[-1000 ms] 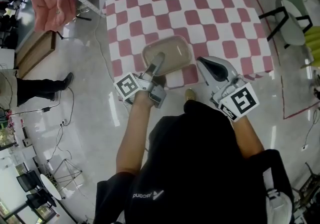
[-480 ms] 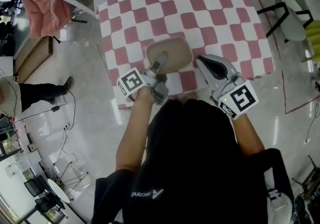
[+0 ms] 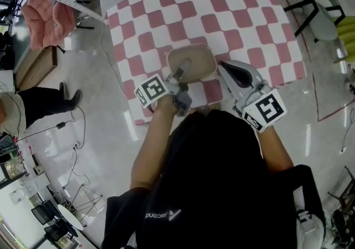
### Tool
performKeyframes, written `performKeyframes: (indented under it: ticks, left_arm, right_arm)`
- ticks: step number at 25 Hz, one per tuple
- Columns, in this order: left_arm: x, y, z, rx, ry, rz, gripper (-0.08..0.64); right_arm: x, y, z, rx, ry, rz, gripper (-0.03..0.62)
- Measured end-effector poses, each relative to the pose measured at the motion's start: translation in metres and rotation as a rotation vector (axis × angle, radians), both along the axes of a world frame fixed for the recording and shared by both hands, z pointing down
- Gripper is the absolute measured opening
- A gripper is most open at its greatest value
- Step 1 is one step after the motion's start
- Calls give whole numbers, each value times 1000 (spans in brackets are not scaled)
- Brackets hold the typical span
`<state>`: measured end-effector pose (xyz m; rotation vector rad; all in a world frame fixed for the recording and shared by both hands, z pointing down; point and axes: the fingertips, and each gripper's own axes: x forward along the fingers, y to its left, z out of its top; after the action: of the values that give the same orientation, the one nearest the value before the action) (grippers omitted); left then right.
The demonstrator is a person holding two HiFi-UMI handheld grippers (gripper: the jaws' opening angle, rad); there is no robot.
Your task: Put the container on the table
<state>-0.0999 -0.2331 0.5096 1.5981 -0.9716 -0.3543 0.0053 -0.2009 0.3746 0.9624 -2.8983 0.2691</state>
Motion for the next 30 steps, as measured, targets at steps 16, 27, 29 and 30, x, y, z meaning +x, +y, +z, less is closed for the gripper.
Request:
performKeyframes:
  ticks: [16, 27, 29, 30]
  left_arm:
    - [-28, 0, -1, 74, -469, 10, 479]
    - [-56, -2, -34, 293, -797, -72, 494]
    - [-52, -1, -56, 406, -832, -81, 492]
    - [-48, 1, -66, 461, -838, -78, 491]
  right_arm:
    - [-8, 4, 2, -6, -1, 8, 3]
    - [-12, 6, 5, -7, 3, -4, 3]
    - [-13, 5, 5, -8, 3, -6, 3]
    - [-13, 5, 5, -8, 2, -7, 3]
